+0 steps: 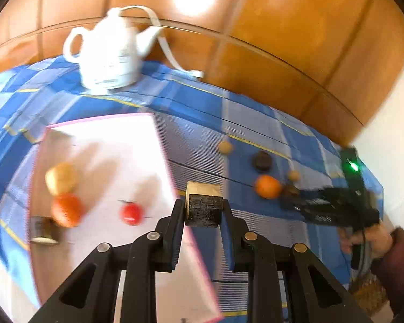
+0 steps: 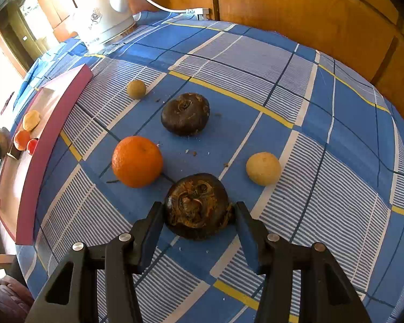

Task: Organize fruits
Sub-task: 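Carry the block into the tray and open the left tool while the right tool grasps the dark fruit, then lift the dark round fruit with the right tool, then lower the dark round fruit into the tray and open the right tool, then move both tools back over the cloth toward the tan fruit and orange, then grasp the small tan round fruit with the left tool while the right tool reaches the orange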

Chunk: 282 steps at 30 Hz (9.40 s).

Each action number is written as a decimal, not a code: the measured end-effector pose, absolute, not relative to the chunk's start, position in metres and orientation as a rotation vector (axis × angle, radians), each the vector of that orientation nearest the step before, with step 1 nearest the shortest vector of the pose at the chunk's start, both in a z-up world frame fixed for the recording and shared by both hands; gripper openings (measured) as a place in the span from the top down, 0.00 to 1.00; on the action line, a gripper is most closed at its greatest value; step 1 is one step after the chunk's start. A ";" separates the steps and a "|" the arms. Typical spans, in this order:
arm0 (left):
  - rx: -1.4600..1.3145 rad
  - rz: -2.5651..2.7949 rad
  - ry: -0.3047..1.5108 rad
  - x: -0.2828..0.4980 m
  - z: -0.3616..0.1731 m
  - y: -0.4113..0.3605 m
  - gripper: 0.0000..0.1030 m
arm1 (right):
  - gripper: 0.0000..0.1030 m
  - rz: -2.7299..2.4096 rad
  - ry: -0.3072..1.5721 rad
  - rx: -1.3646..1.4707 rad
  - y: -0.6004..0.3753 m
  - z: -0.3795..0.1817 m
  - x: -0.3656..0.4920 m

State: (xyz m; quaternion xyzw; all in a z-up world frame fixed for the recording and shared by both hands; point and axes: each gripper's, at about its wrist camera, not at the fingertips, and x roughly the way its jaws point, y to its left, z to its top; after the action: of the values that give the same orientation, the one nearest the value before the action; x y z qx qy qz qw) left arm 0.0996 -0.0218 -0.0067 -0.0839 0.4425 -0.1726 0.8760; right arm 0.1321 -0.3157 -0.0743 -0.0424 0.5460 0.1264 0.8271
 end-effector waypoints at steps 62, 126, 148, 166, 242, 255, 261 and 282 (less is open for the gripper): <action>-0.045 -0.097 0.759 0.072 0.012 0.005 0.42 | 0.48 0.230 1.124 -0.152 -0.306 -0.078 0.130; -0.094 0.167 0.644 0.039 0.019 0.092 0.22 | 0.48 0.642 1.077 -0.178 -0.077 -0.034 0.119; -0.039 0.078 0.672 0.035 0.012 0.060 0.22 | 0.37 0.582 0.999 -0.172 -0.115 -0.017 0.086; 0.018 0.023 0.676 0.030 0.013 0.034 0.22 | 0.37 0.447 0.935 -0.217 -0.173 0.003 0.084; 0.066 -0.345 1.056 0.243 -0.068 -0.166 0.66 | 0.37 -0.051 0.980 0.172 -0.401 -0.009 0.134; 0.048 -0.364 1.052 0.218 -0.068 -0.150 0.77 | 0.37 0.053 1.004 0.137 -0.382 -0.017 0.135; 0.053 -0.399 0.999 0.178 -0.049 -0.139 0.77 | 0.37 0.120 1.055 0.080 -0.363 -0.031 0.136; 0.003 -0.398 0.868 0.091 -0.006 -0.079 0.77 | 0.37 0.291 1.106 0.076 -0.285 -0.053 0.142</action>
State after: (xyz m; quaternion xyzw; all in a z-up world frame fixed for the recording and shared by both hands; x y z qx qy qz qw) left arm 0.0906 -0.0788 -0.0055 0.0015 0.4178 -0.1917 0.8881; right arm 0.1423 -0.2848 -0.0526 0.0360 0.5232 0.1378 0.8402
